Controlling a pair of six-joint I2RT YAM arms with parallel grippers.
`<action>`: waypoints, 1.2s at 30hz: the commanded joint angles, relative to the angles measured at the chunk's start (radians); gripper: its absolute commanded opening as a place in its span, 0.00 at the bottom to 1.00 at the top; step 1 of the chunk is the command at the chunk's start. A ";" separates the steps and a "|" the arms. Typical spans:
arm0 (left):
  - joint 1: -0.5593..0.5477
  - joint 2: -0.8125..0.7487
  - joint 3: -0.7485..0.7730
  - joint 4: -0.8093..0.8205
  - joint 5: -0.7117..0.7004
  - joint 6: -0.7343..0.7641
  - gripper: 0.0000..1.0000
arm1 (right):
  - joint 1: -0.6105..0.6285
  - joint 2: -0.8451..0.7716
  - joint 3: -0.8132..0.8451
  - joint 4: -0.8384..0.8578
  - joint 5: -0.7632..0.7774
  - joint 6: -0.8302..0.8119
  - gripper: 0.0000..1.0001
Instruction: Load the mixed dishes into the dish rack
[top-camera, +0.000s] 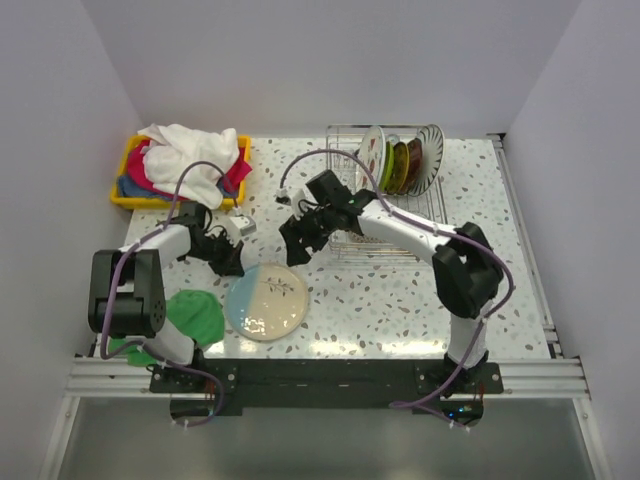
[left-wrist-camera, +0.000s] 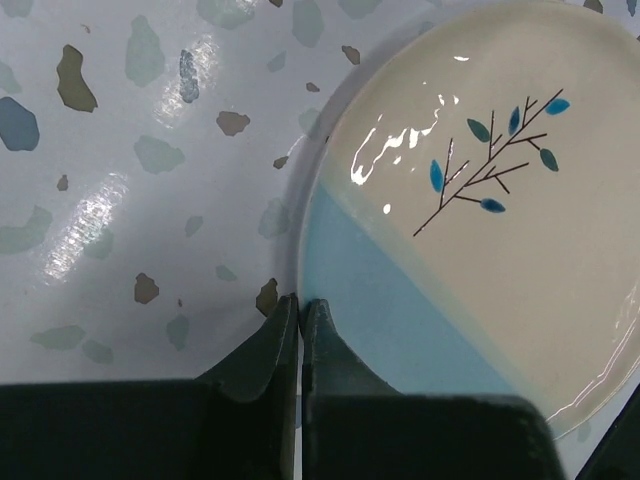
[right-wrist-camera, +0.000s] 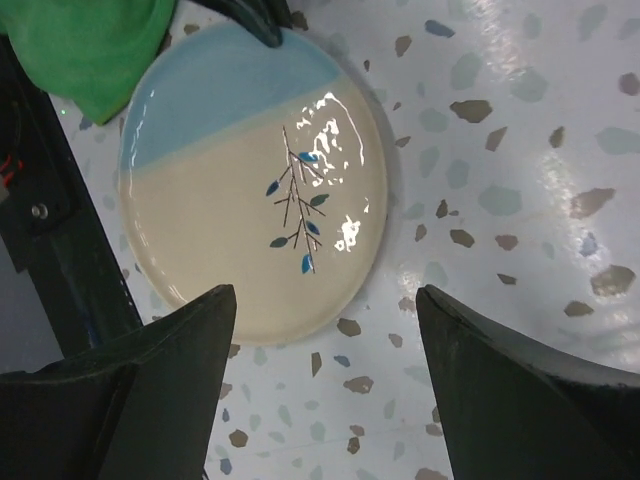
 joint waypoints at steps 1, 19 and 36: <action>0.010 -0.080 -0.023 -0.049 -0.012 0.151 0.00 | 0.009 0.072 0.097 -0.031 -0.147 -0.114 0.78; 0.011 -0.351 0.014 -0.031 0.120 0.088 0.00 | 0.049 0.301 0.279 -0.148 -0.384 -0.157 0.80; 0.011 -0.705 0.007 0.532 -0.287 -0.394 0.62 | 0.018 0.251 0.433 -0.218 -0.299 -0.052 0.00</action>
